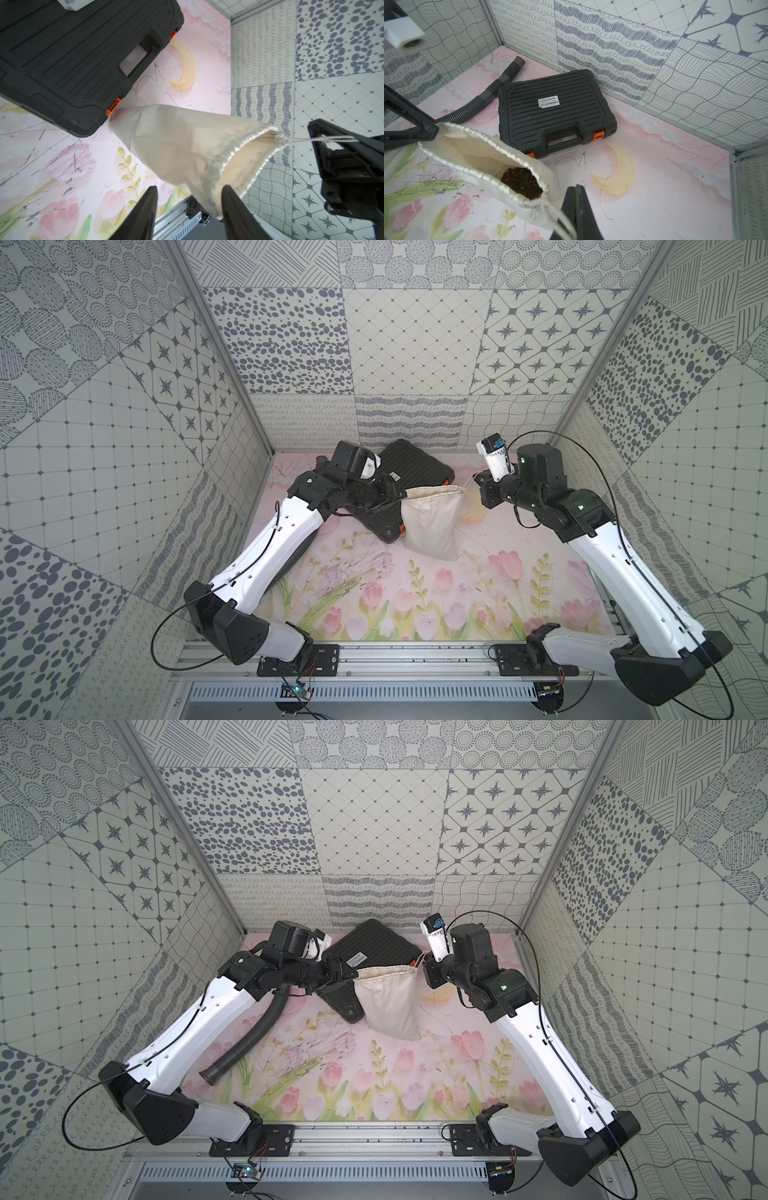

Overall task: Close the soil bag
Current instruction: Frap the soil bag at the center of the board.

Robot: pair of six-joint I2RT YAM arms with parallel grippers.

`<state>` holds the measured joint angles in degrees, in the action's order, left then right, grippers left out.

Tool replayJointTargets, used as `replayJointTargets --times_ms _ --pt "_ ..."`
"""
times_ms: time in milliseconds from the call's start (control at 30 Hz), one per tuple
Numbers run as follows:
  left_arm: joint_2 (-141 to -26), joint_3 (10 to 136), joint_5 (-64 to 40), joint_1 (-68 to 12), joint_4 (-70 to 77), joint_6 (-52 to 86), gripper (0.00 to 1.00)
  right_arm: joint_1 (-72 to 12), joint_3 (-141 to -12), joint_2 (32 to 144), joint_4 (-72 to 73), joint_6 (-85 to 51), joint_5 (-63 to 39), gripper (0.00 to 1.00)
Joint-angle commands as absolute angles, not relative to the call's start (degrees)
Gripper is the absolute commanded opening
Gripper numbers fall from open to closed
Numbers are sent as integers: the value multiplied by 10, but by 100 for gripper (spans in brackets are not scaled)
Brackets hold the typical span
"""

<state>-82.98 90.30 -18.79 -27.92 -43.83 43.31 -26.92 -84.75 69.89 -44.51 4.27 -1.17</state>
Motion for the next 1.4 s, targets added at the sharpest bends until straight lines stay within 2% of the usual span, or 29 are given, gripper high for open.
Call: replayJointTargets --times_ms 0,100,133,500,667,900,1033,1167,1367 --pt "-807 885 -230 -282 -289 310 74 -267 -867 699 -396 34 -29 0" --pt "-784 862 -227 -291 -232 234 94 -267 -877 699 -397 39 -30 0" --pt "-781 861 -228 -295 -221 213 96 -267 -881 699 -398 41 -32 0" --pt "-882 879 -249 -400 -67 13 95 -267 -907 707 -412 36 -51 0" --pt "-927 905 -254 -421 -44 -45 89 -267 -909 707 -420 27 -58 0" --pt "-957 919 -262 -426 -11 -53 78 -267 -905 703 -422 18 -58 0" --pt "-972 932 -262 -427 -10 -63 64 -268 -907 705 -424 14 -56 0" --pt "-983 938 -255 -426 -10 -70 43 -269 -911 707 -424 11 -55 0" --pt "-995 943 -260 -427 -10 -70 31 -270 -916 710 -426 10 -53 0"
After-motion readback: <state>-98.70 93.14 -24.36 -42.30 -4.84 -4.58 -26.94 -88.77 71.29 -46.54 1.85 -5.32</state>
